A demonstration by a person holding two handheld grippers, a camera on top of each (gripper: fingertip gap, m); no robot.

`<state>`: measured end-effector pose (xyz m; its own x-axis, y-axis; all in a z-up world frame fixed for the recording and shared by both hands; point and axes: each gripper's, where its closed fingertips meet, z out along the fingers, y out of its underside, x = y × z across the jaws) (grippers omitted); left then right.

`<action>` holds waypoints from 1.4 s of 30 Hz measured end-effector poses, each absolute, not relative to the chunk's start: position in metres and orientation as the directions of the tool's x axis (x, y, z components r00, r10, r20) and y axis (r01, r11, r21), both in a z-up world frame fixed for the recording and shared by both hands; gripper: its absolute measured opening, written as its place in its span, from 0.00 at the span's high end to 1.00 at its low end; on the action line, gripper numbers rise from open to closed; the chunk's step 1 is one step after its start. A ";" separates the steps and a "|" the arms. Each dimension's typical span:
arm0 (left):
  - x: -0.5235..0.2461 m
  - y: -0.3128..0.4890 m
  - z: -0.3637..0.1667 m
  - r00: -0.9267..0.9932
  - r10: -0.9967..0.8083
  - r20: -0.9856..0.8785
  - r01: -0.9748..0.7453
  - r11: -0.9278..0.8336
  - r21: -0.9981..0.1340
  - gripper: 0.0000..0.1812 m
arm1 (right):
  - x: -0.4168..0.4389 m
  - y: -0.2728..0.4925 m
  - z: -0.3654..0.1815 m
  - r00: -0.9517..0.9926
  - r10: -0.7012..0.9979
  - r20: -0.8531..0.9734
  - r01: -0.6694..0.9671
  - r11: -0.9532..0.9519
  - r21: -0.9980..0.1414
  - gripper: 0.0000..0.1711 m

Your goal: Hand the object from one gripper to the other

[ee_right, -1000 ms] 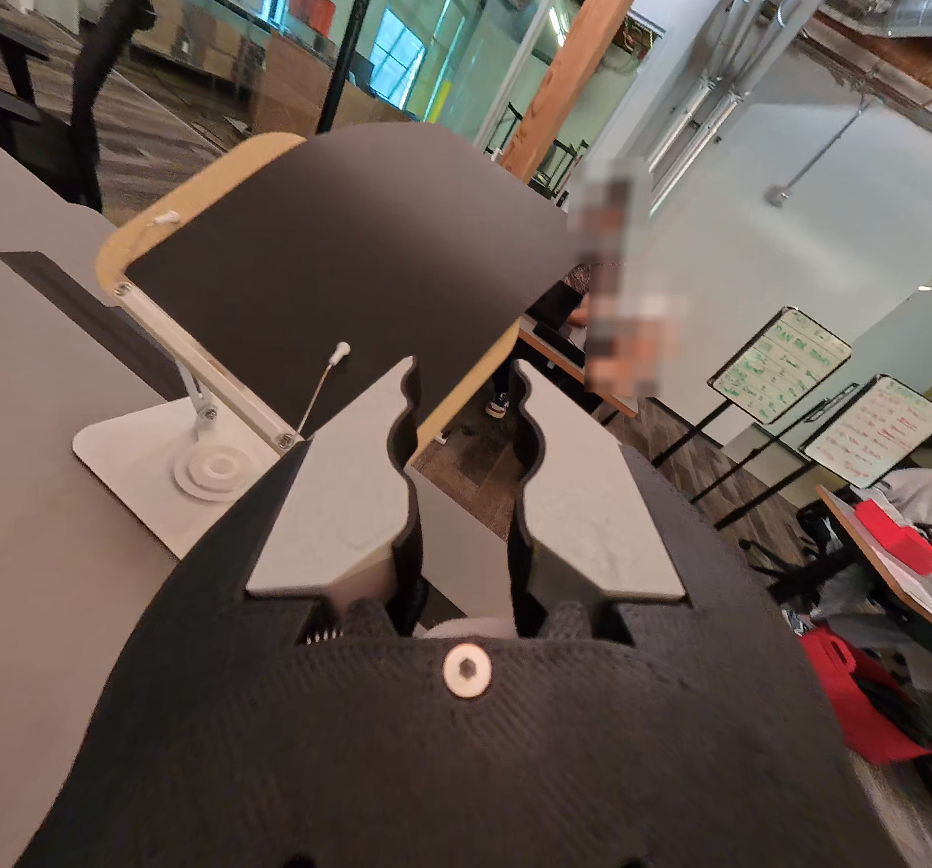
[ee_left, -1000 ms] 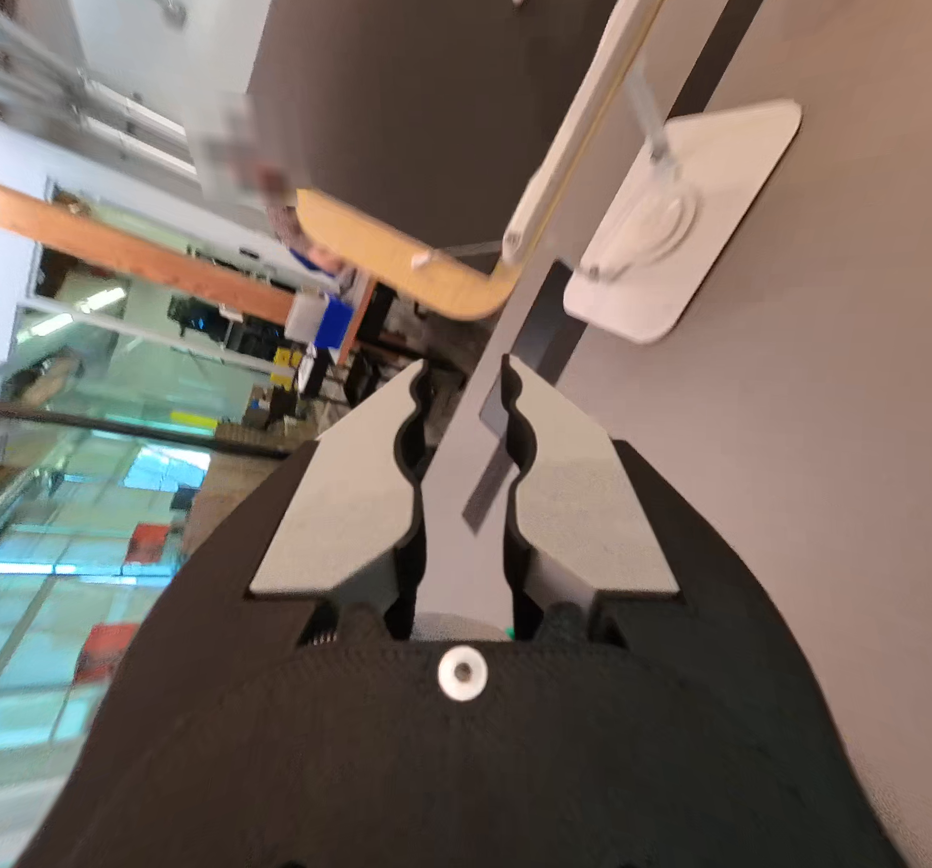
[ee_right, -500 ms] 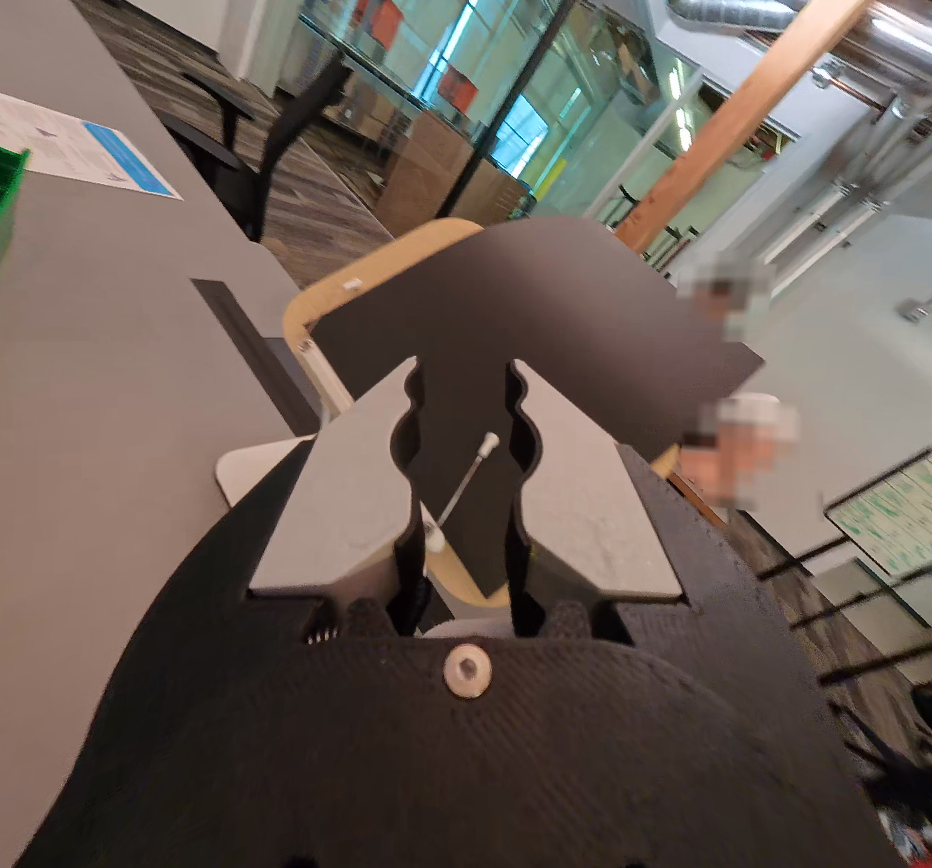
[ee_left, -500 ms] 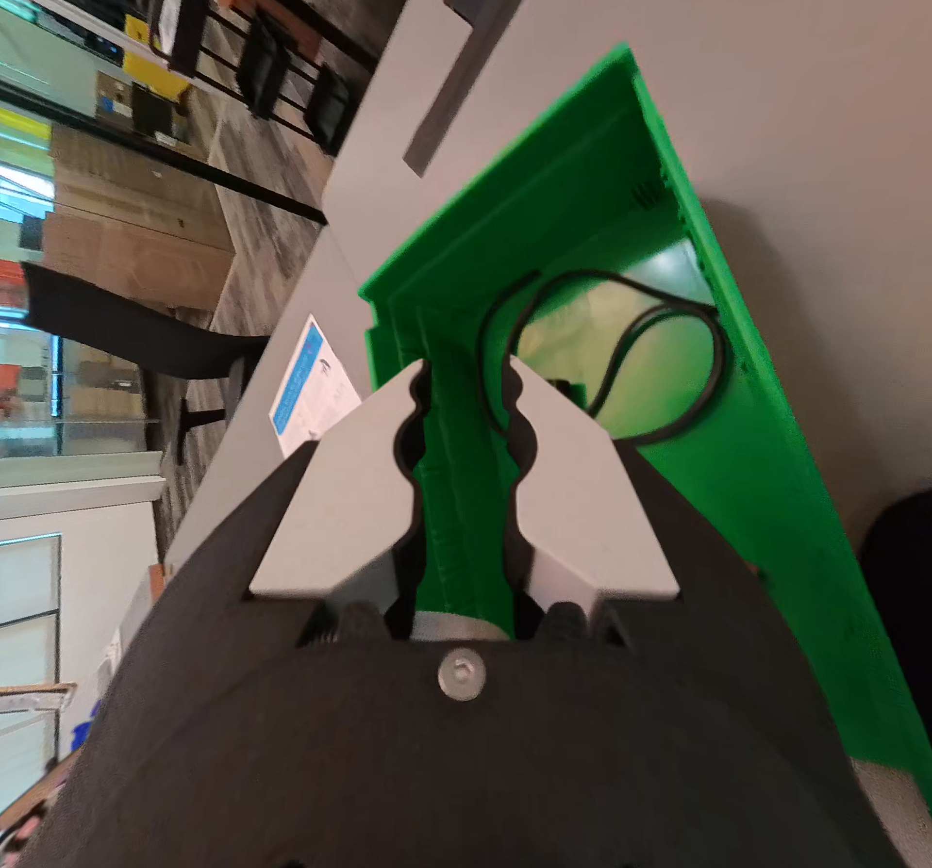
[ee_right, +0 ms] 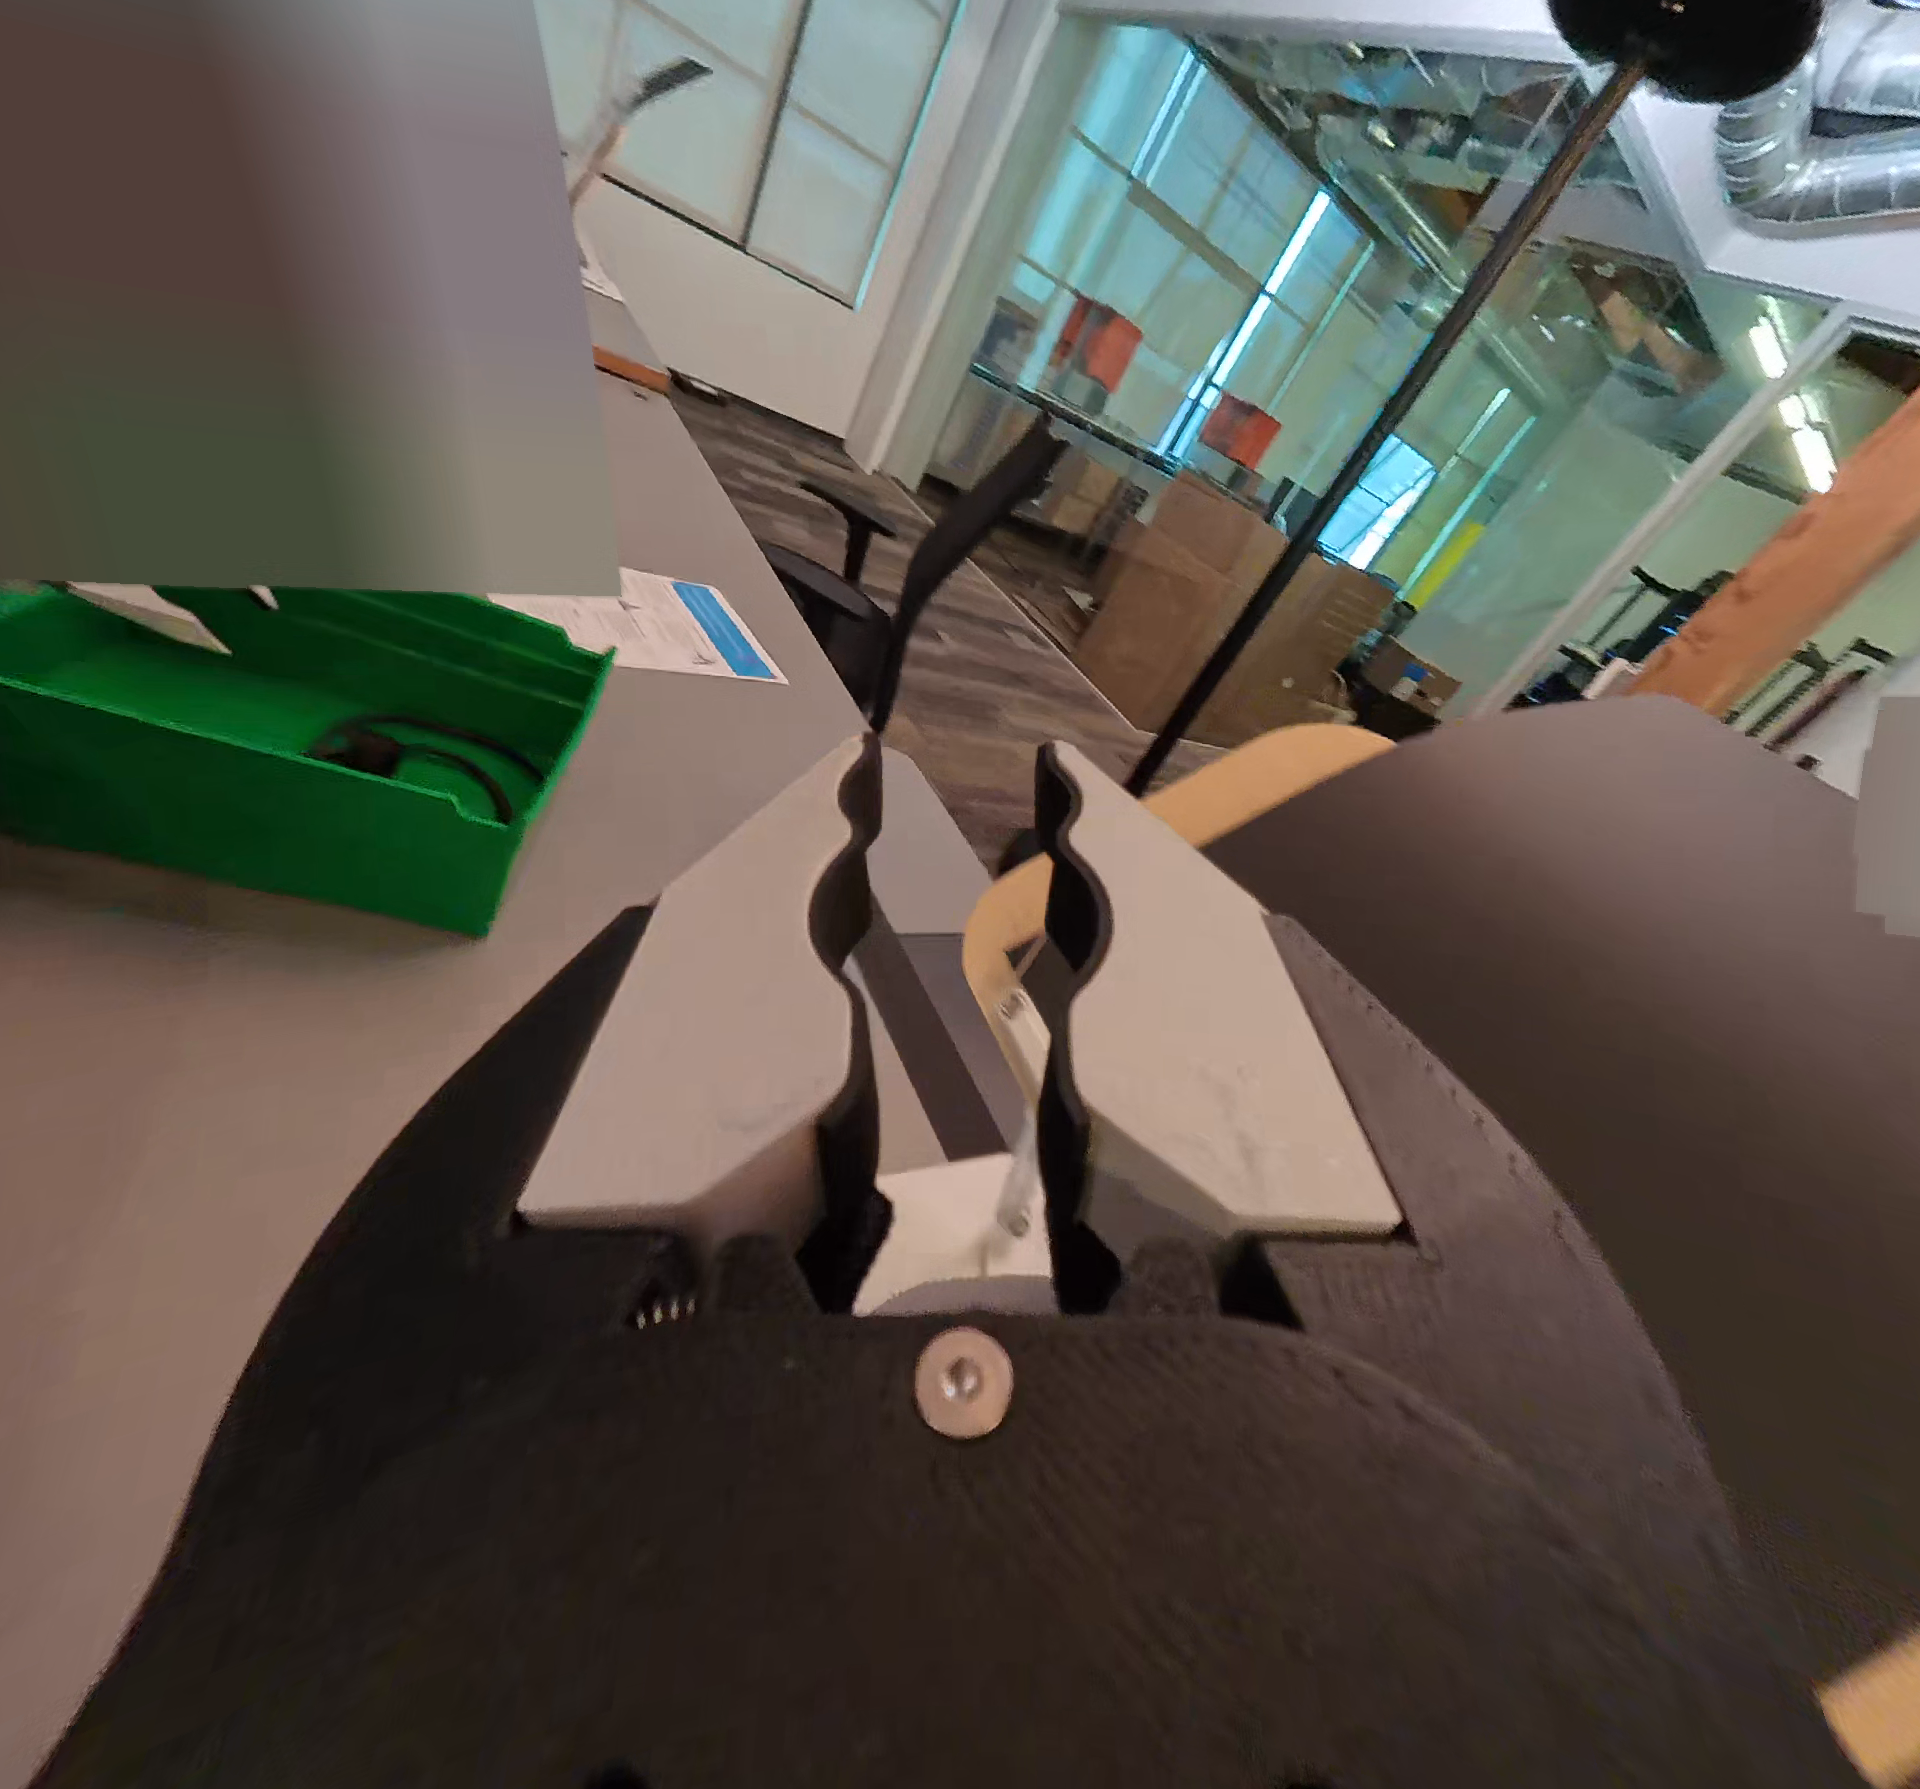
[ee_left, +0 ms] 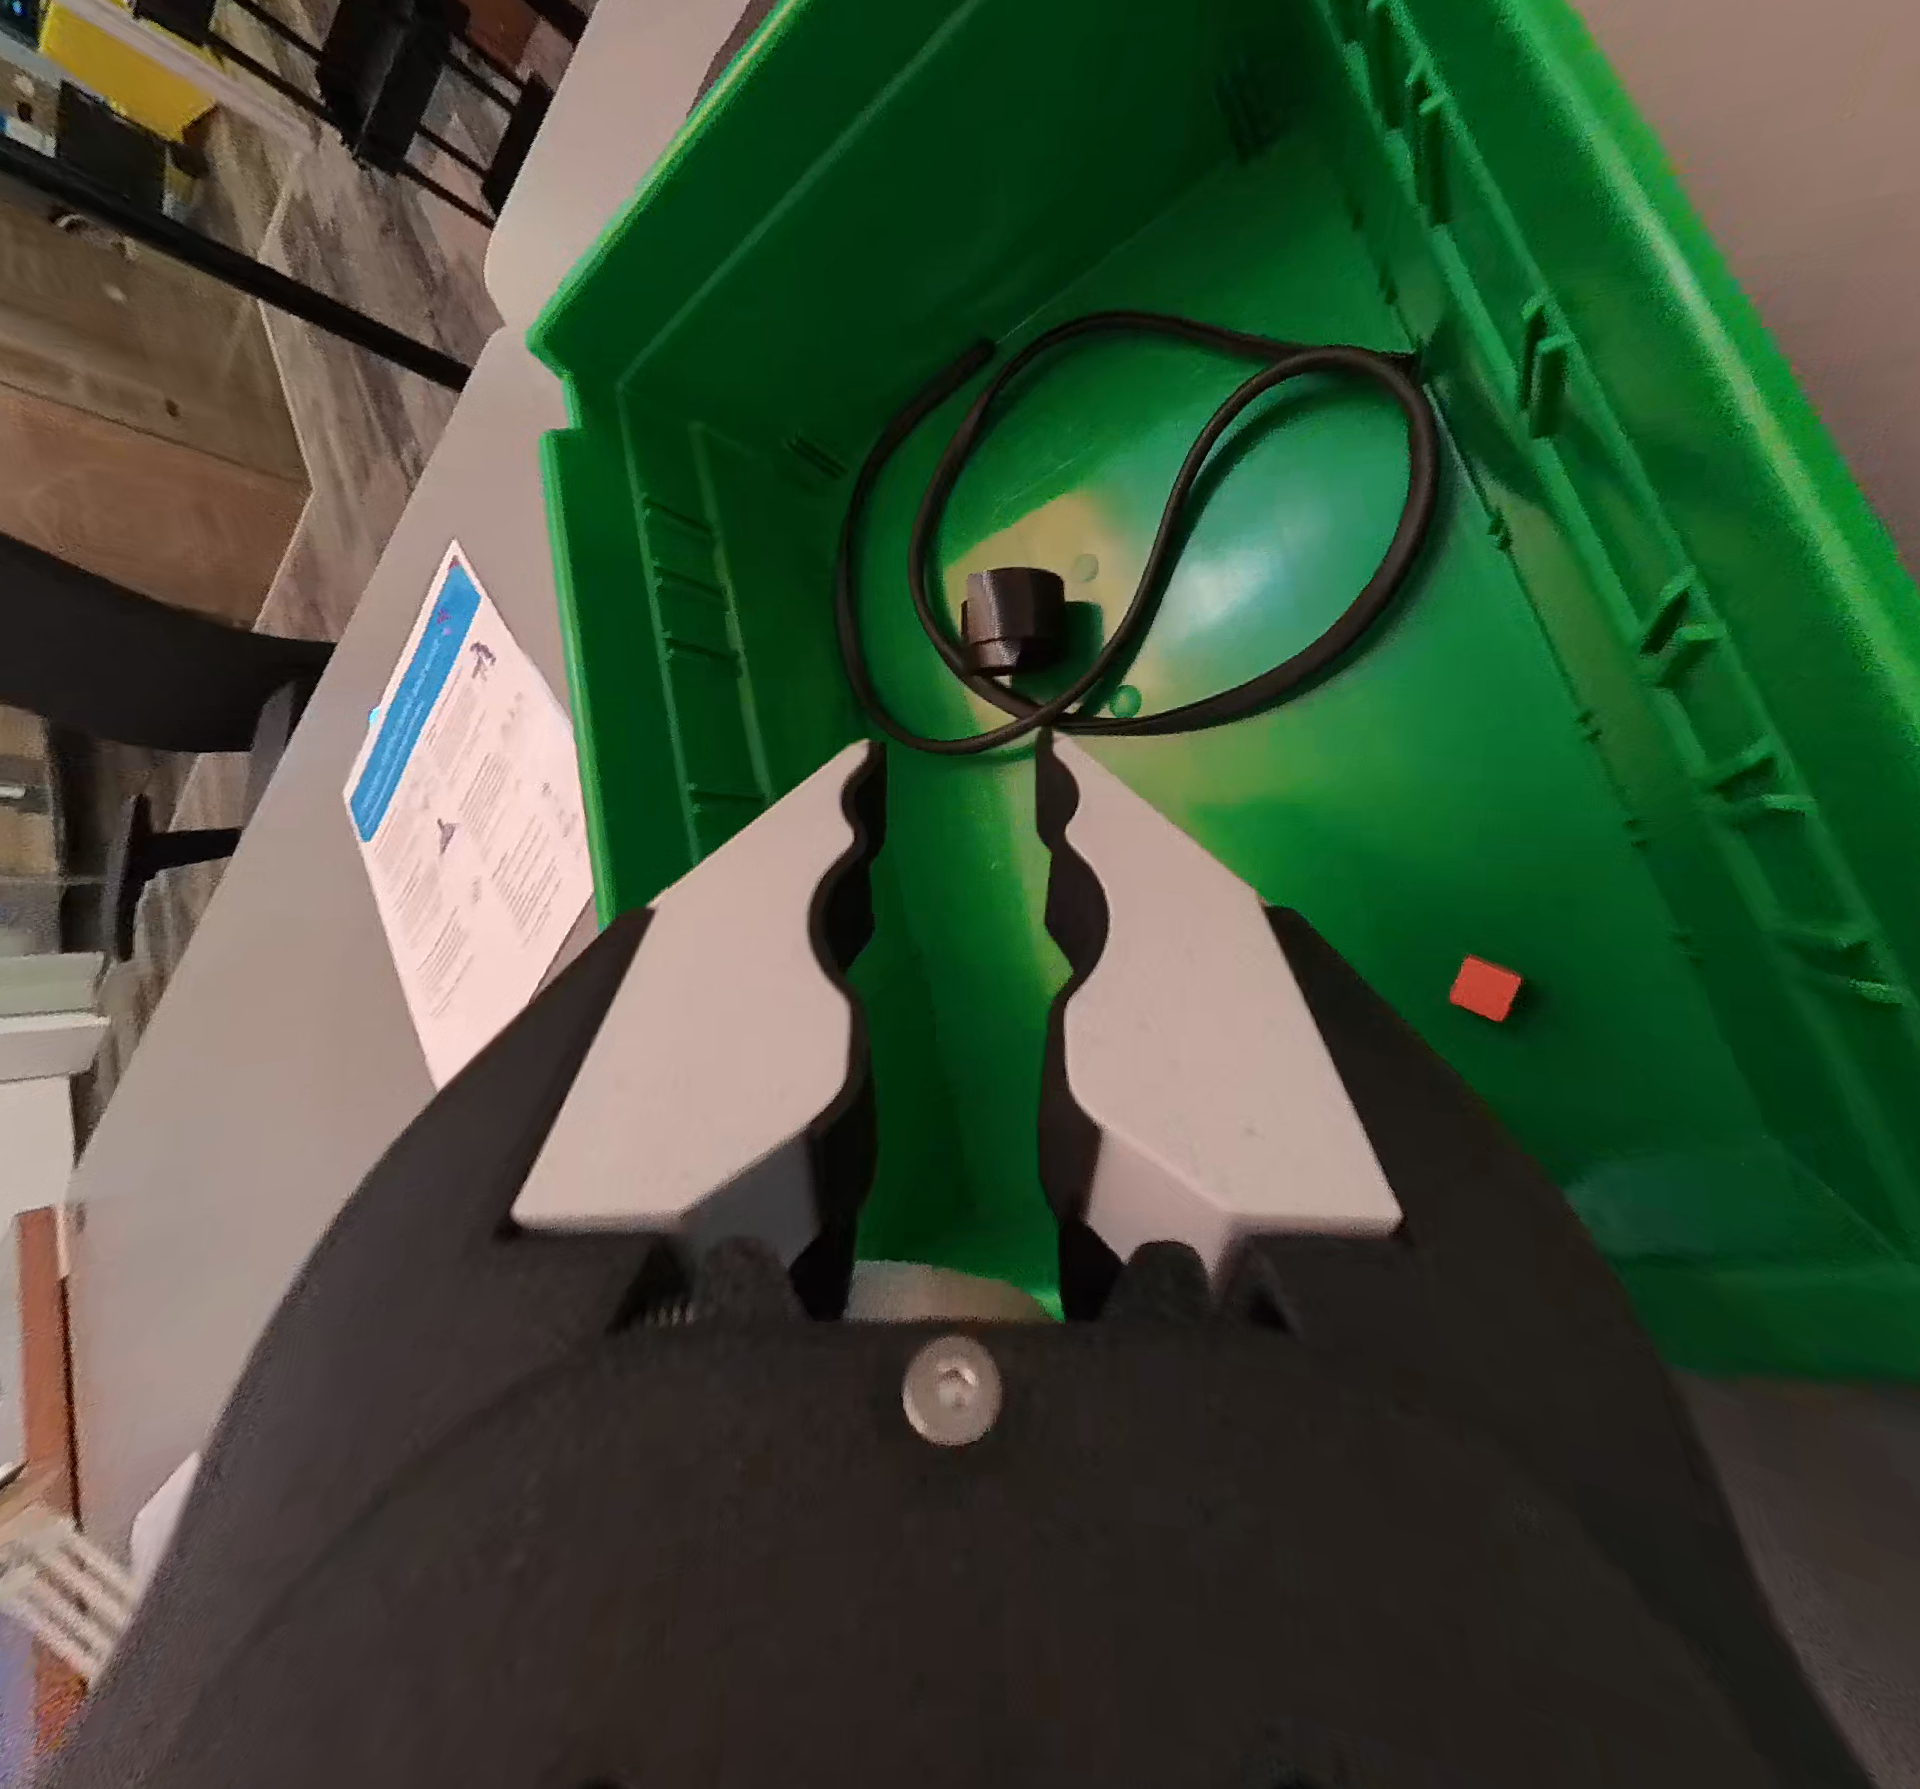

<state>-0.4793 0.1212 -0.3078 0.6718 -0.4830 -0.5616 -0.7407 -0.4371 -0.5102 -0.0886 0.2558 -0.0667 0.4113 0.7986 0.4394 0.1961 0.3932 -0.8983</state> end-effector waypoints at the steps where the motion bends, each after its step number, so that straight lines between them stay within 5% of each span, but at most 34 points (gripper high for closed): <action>1: -0.477 0.121 -0.309 0.669 -0.494 -0.556 -0.743 -0.425 -0.516 0.85 | -0.096 0.254 -0.069 0.397 0.809 0.434 0.190 0.390 -0.901 0.84; 13: -0.443 0.079 -0.328 0.566 -0.772 -0.288 -0.746 -0.331 -0.578 0.90 | -0.181 0.255 -0.124 0.267 0.875 0.403 0.250 0.341 -0.906 0.84; 21: -0.449 0.050 -0.362 0.485 -0.862 -0.149 -0.842 -0.413 -0.347 0.91 | -0.196 0.253 -0.151 0.215 0.890 0.401 0.295 0.332 -0.896 0.84; 42: -0.446 0.035 -0.388 0.385 -0.922 0.041 -0.916 -0.387 -0.107 0.89 | -0.190 0.258 -0.160 0.208 0.885 0.416 0.325 0.339 -0.883 0.84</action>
